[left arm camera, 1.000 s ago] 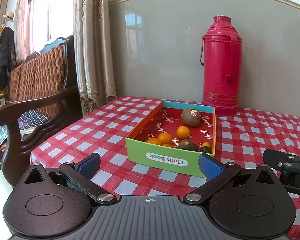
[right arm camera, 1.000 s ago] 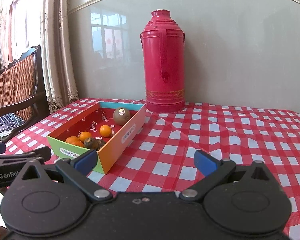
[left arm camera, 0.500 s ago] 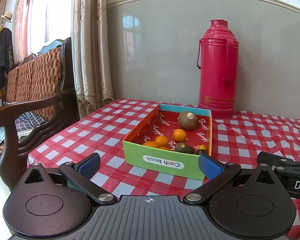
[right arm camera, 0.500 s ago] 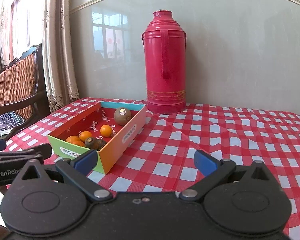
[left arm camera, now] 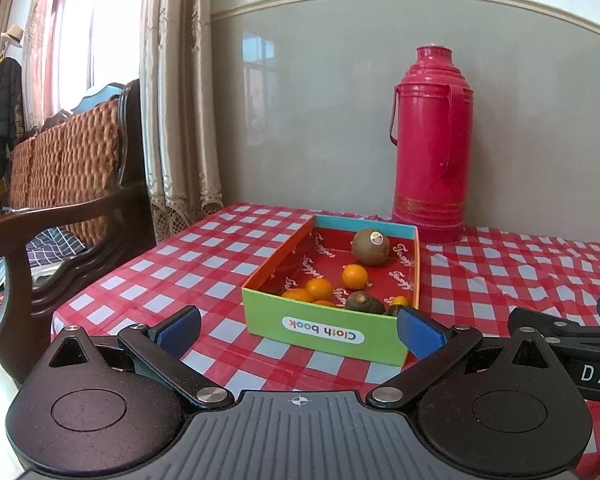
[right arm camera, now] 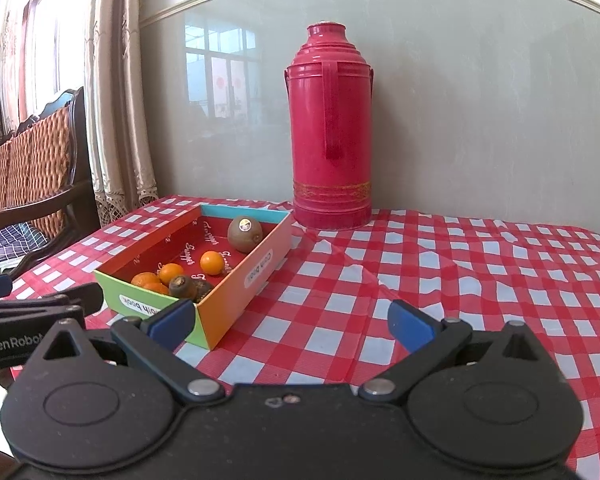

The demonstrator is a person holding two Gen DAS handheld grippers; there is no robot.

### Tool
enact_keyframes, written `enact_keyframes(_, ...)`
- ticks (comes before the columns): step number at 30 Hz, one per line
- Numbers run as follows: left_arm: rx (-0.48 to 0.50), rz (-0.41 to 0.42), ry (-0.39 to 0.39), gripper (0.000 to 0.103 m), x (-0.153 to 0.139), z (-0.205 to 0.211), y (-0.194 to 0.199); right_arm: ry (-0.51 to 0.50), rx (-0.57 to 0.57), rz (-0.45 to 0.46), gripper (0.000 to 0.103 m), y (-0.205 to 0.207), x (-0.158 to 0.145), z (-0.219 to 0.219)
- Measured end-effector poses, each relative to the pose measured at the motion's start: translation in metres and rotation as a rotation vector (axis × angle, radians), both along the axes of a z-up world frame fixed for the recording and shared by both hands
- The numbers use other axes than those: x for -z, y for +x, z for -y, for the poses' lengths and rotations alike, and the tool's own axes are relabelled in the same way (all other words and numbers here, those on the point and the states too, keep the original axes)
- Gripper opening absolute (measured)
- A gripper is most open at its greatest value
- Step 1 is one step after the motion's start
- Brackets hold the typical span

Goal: Organize fruits

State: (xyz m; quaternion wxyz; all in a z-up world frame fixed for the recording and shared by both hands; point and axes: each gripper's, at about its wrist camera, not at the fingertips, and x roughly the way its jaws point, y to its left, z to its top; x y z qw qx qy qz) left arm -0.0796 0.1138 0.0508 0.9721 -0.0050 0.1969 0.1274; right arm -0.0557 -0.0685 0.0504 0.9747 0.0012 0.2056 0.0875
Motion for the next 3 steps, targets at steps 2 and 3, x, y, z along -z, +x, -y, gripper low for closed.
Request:
enact_keyframes(2, 0.002, 0.006, -0.015, 0.103, -0.0004, -0.0023, -0.0010, -0.002, 0.000, 0.001, 0.097, 0.0001, -0.0002, 0.0002)
enact_keyframes(3, -0.008, 0.010, -0.014, 0.103, -0.0006, -0.0032, -0.0013, -0.002, -0.001, 0.001, 0.097, 0.0001, -0.0002, -0.0001)
